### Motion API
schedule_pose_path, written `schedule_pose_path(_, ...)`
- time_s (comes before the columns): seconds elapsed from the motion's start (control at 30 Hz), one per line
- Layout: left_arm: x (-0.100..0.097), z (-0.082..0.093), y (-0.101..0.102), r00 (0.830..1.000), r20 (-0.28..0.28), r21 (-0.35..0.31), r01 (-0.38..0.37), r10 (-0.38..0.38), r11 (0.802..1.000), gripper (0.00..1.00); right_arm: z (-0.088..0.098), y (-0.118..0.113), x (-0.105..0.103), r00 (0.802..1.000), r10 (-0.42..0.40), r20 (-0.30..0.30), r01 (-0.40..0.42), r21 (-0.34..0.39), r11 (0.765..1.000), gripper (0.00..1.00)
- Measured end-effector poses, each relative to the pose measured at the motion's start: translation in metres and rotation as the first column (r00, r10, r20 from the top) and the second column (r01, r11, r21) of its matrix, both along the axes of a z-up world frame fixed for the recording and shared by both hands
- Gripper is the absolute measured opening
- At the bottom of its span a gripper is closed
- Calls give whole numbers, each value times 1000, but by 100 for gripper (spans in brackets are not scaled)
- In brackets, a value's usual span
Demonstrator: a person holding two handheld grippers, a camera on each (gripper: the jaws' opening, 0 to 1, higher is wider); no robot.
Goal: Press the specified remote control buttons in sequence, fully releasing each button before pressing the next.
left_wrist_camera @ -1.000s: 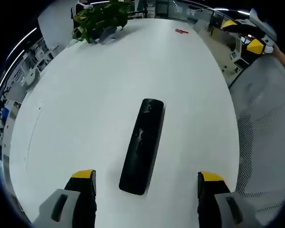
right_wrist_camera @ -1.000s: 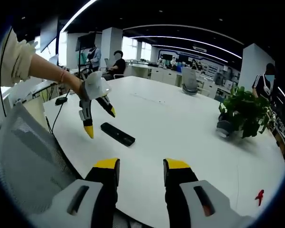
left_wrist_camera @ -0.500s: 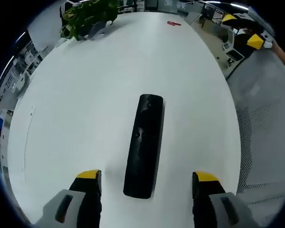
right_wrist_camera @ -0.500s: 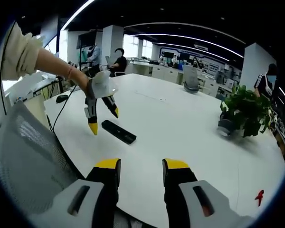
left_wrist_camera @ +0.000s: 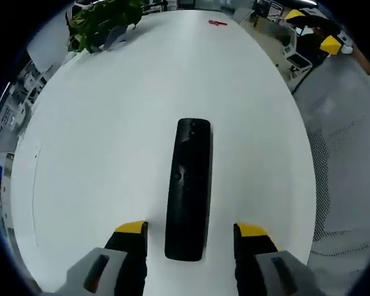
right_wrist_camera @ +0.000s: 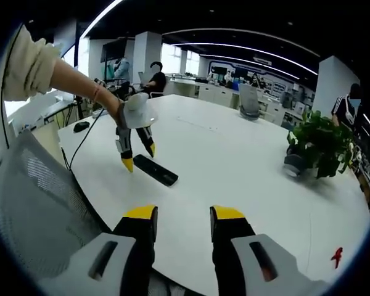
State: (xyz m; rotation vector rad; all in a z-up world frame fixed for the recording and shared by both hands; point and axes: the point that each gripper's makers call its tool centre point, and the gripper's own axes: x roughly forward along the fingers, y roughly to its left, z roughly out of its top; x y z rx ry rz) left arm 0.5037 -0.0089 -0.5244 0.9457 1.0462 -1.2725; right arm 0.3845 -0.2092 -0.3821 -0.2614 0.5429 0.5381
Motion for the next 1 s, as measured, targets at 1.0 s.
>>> schedule_pose_path(1.0, 9, 1, -6, 999, 30, -2, 32, -32, 999, 24, 0, -2, 0, 1000, -1, 4, 1, -16, 1000, 31)
